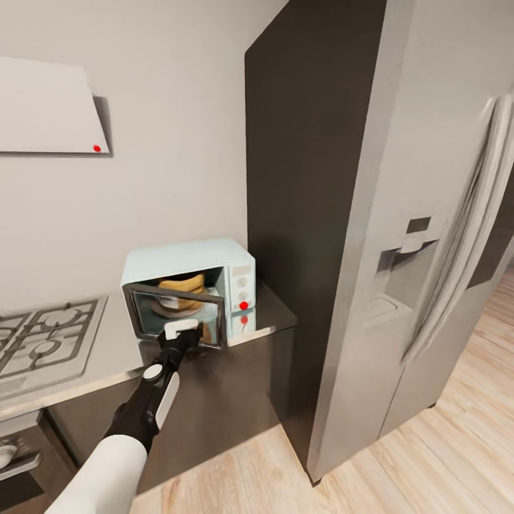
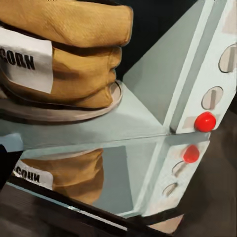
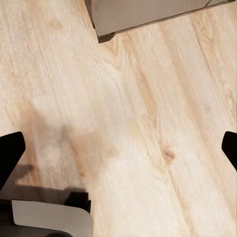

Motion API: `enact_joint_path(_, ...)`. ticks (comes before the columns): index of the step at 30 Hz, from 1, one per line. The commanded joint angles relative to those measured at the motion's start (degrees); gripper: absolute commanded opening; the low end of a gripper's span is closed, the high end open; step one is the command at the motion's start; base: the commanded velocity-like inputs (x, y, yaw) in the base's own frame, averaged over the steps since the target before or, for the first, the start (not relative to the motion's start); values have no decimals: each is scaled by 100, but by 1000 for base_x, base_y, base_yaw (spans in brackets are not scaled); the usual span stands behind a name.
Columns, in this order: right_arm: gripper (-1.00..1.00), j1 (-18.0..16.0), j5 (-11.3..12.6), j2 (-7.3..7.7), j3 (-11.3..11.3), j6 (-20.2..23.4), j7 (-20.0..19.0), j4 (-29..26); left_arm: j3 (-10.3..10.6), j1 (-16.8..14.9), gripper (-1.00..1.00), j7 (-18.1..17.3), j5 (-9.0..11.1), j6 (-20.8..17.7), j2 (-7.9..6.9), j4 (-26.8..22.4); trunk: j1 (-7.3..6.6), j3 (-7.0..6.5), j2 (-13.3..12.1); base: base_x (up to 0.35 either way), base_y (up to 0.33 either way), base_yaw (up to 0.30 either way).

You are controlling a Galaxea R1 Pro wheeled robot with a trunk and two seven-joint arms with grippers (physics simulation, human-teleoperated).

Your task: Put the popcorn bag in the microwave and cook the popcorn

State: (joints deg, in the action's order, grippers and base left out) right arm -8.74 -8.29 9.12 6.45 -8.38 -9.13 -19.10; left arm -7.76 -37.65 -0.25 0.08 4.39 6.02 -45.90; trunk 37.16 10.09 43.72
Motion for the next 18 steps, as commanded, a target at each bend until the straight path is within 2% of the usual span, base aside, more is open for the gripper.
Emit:
enact_joint_path(1, 100, -5, -59, 0, 49, -18, -36, 3, -15, -5, 100, -2, 1, 15, 5, 2, 4, 8, 6, 168, 0, 0)
enact_joint_path(10, 100, 1, -59, 2, 49, -14, -36, 3, -15, -5, 100, -5, 1, 18, 5, 2, 4, 8, 6, 42, -8, 0)
enact_joint_path(18, 100, 4, -59, 2, 49, -14, -36, 3, -15, -5, 100, -2, 1, 18, 5, 2, 4, 8, 6, 177, -146, 0)
